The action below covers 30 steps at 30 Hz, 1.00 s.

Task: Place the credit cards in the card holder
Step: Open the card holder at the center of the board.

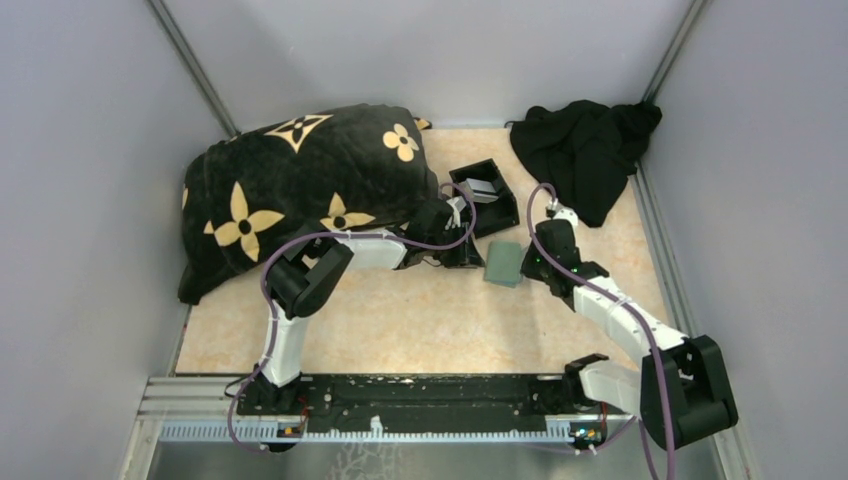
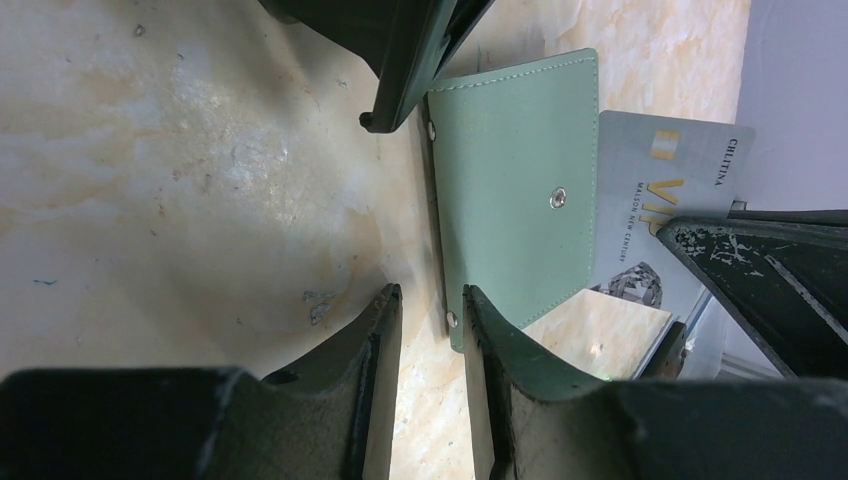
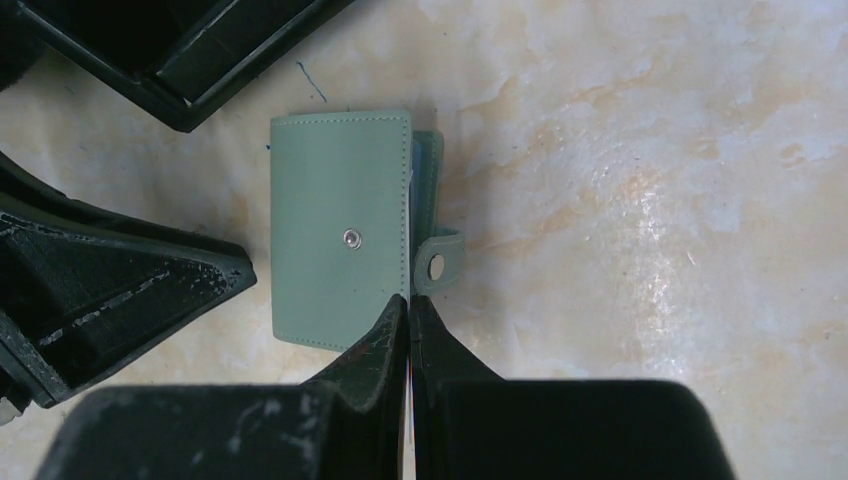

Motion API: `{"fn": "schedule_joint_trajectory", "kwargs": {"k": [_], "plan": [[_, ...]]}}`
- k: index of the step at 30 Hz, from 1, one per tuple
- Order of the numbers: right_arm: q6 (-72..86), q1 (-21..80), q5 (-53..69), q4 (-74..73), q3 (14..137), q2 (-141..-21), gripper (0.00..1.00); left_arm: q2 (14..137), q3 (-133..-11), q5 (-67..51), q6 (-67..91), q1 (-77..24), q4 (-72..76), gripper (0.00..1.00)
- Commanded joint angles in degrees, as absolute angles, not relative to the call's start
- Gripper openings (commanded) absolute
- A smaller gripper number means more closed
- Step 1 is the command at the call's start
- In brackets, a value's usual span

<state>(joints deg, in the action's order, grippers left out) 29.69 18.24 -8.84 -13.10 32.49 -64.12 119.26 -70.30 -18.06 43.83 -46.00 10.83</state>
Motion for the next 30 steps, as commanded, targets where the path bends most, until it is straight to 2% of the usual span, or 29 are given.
{"fn": "schedule_joint_trajectory", "kwargs": {"k": [1, 30], "plan": [[30.91, 17.87, -7.34, -8.05, 31.47, -61.77, 0.0, 120.08, -69.47, -18.28, 42.69, -46.32, 10.63, 0.36], [33.56, 17.88, -6.93, 0.82, 25.94, -61.54, 0.0, 120.5, -67.76, -17.7, 42.53, -46.32, 10.01, 0.34]]}}
